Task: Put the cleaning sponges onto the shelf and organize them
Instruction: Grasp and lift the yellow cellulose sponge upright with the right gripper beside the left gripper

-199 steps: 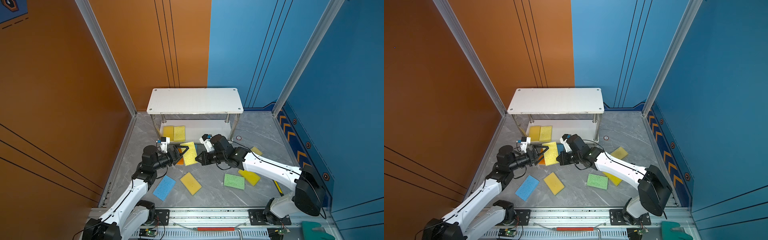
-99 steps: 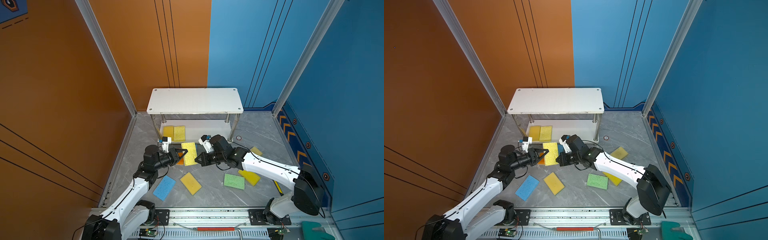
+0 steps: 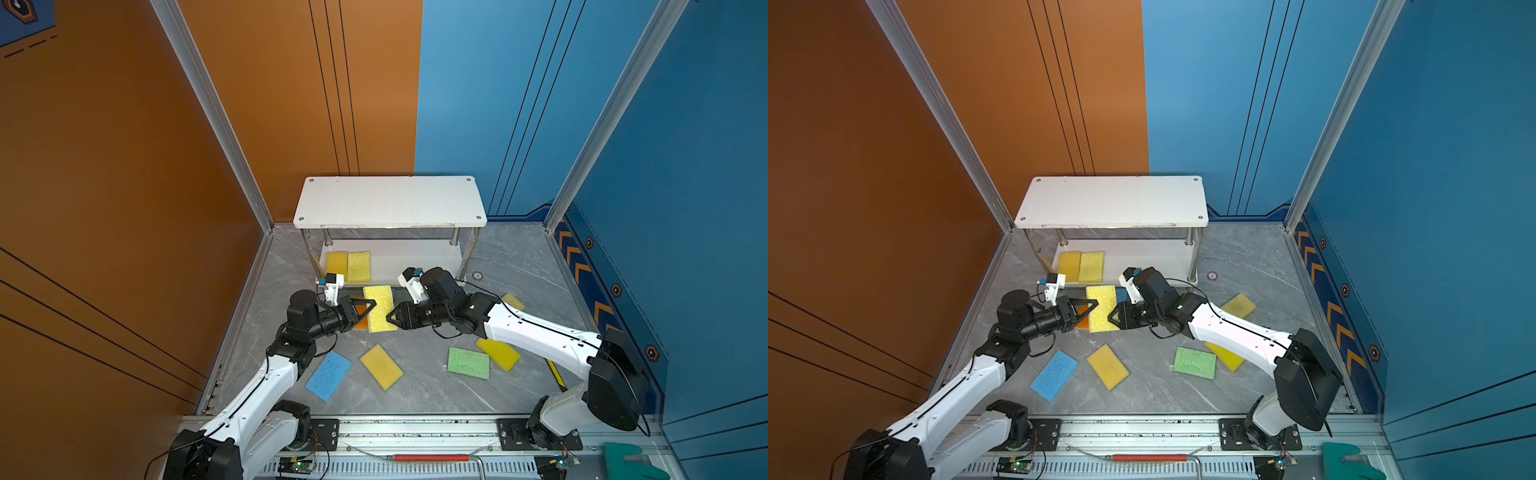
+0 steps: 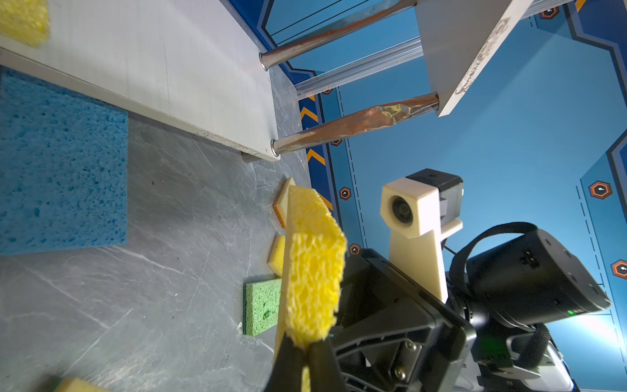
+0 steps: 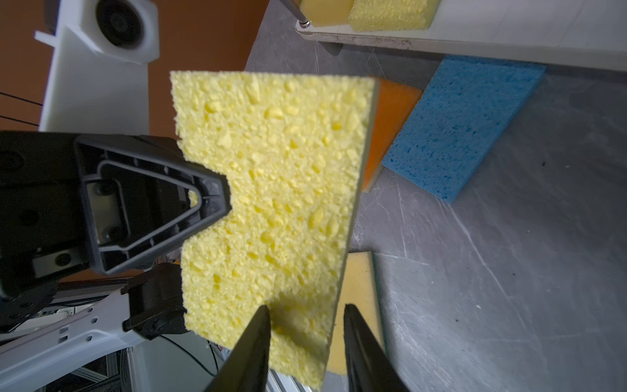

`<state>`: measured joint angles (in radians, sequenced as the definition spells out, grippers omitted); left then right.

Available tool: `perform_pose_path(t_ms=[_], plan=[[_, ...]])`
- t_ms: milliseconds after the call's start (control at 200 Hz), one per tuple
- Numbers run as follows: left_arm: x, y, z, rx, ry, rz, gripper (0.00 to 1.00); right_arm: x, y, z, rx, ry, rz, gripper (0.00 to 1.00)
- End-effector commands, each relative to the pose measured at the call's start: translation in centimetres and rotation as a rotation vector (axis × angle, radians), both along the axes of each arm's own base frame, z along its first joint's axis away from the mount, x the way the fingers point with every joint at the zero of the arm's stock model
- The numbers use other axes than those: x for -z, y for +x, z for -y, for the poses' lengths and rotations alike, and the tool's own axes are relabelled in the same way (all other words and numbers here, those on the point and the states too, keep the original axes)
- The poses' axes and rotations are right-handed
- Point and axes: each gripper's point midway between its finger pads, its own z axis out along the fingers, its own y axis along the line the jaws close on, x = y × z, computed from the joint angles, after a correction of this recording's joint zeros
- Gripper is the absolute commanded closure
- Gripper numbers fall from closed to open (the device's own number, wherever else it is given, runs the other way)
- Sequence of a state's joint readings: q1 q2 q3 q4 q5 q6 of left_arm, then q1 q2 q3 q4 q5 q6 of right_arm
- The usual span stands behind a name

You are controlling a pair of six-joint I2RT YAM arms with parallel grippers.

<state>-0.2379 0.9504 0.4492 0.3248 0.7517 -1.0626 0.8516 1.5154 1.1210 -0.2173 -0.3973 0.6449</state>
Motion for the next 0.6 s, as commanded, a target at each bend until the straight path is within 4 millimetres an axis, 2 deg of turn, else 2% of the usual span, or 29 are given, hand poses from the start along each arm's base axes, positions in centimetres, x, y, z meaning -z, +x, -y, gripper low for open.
perform_pose_path(t_ms=[0, 210, 531, 596], plan=[[-1.5, -0.3, 0.3, 0.032, -0.009, 0.05, 1.0, -1.1, 0.2, -0.3, -0.009, 0.02, 0.016, 0.62], [-1.9, -0.4, 0.2, 0.027, -0.026, 0.053, 1.0, -0.8, 0.3, -0.4, -0.01, 0.028, 0.011, 0.68], [-2.2, -0.2, -0.2, 0.018, -0.074, 0.047, 1.0, -1.6, 0.4, -1.0, -0.009, 0.104, -0.005, 0.89], [-2.2, -0.2, -0.3, 0.014, -0.075, 0.047, 1.0, -1.8, 0.4, -0.9, -0.005, 0.115, -0.005, 0.96]])
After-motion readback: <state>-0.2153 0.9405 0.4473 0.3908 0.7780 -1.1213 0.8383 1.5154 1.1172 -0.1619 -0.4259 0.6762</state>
